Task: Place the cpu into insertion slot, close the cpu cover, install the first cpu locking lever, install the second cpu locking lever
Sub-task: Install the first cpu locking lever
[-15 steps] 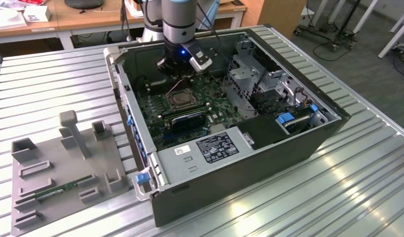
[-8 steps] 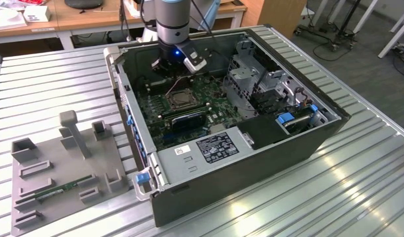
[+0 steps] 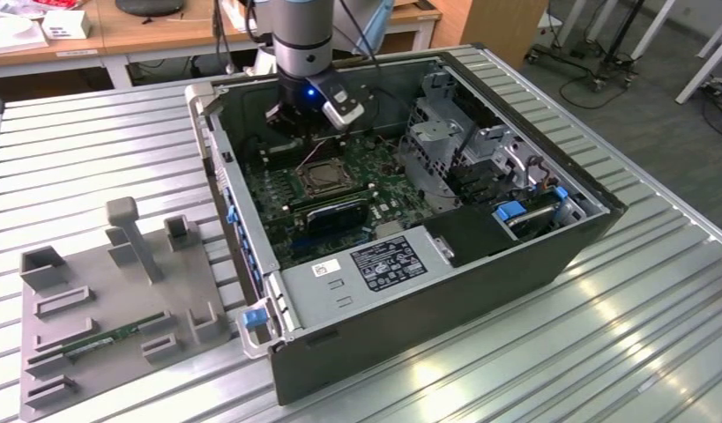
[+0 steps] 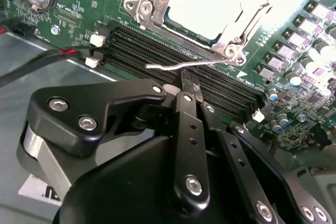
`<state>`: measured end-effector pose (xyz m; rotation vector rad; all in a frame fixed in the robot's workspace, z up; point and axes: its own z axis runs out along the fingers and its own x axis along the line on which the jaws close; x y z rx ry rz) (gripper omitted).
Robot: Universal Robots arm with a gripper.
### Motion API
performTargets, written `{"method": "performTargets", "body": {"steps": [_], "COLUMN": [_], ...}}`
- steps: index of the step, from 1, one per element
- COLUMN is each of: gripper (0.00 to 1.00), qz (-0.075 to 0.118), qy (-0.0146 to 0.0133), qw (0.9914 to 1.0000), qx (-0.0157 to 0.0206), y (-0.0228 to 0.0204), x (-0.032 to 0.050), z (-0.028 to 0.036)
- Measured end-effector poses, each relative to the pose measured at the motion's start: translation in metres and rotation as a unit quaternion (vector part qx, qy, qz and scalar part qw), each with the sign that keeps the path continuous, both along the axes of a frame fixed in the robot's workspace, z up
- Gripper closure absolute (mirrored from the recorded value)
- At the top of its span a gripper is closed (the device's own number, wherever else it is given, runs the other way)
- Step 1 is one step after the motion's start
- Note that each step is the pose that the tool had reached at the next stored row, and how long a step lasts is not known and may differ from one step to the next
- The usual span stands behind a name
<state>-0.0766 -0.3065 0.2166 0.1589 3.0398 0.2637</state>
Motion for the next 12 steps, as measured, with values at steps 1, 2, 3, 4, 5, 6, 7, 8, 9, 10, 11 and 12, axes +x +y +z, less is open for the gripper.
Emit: {"method": "performTargets", "body": {"steps": [1, 2, 3, 4, 5, 6, 7, 8, 9, 10, 11, 12], "gripper": [0.89, 0.89, 0.89, 0.89, 0.89, 0.89, 0.89, 0.89, 0.89, 0.89, 0.89, 0.89], "qz": [0.000, 0.000, 0.000, 0.000, 0.000, 0.000, 0.000, 0.000, 0.000, 0.000, 0.000, 0.000], "qy": [-0.0005, -0.0009, -0.0015, -0.0019, -0.0021, -0.0024, -0.0026, -0.0027, -0.0029, -0.0031, -0.0033, -0.0035], "qw": [1.00000, 1.00000, 1.00000, 1.00000, 1.00000, 1.00000, 0.99999, 0.99999, 0.99998, 0.99997, 0.99995, 0.99994], "qx": [0.0001, 0.0000, 0.0001, 0.0000, -0.0002, -0.0009, -0.0021, -0.0037, -0.0055, -0.0071, -0.0090, -0.0108], "y": [0.0005, 0.0009, 0.0011, 0.0011, 0.0011, 0.0011, 0.0011, 0.0011, 0.0011, 0.0011, 0.0011, 0.0011], "x": [-0.0002, -0.0005, -0.0007, -0.0008, -0.0007, -0.0007, -0.0008, -0.0008, -0.0008, -0.0008, -0.0007, -0.0008], "z": [0.0012, 0.0027, 0.0040, 0.0051, 0.0059, 0.0064, 0.0068, 0.0073, 0.0079, 0.0082, 0.0083, 0.0085]}}
